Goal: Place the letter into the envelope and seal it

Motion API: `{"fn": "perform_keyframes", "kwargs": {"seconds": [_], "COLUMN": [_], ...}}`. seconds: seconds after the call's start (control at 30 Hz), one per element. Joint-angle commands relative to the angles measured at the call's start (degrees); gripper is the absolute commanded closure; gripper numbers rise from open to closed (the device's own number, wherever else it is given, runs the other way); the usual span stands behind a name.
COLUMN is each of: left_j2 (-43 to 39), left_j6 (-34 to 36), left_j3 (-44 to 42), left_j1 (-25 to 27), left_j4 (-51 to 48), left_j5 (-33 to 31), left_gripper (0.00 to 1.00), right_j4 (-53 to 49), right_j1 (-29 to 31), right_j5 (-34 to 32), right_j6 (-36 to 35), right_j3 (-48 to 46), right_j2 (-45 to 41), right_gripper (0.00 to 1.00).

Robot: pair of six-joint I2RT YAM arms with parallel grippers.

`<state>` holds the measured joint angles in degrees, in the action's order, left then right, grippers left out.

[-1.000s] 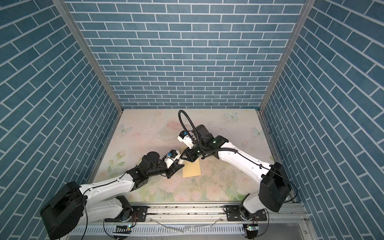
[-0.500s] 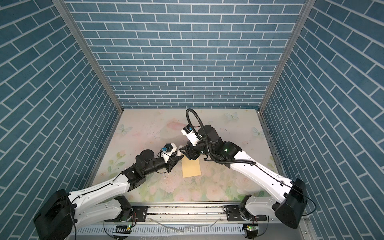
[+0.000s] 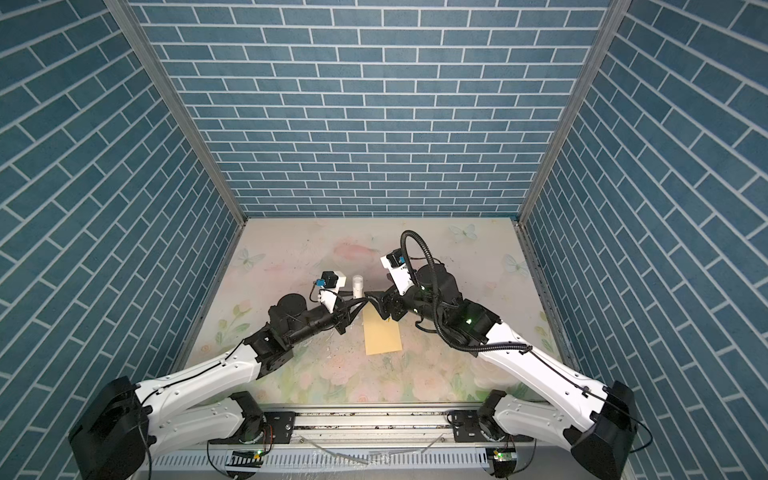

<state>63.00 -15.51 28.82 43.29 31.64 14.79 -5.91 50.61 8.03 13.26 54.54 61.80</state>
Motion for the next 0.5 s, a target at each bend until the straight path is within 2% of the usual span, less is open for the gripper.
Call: {"fn": "perform_keyframes", "kwargs": {"seconds": [0.0,0.3,0.47], "left_j2": [1.0,2.4,2.8], "left_j6": [-4.7,-7.3,-7.4], "left_j3": [1.6,1.1,1.0], "left_j1": [0.1,-0.1,-0.2], "left_j4": [5.3,9.2,10.5], "left_j5": [0.4,1.3,2.2], "left_gripper": [1.0,1.0,1.0], "right_j4": [4.4,8.0,8.4], "right_j1": [0.1,0.3,0.3], "right_j5": [0.3,1.0,0.4], "right_j6": [2.6,4.9,6.1], "right_j3": [-1.4,-0.9,0.3], "right_j2": [-1.1,2.8,5.4], "right_gripper": [0.2,0.23,0.31]}}
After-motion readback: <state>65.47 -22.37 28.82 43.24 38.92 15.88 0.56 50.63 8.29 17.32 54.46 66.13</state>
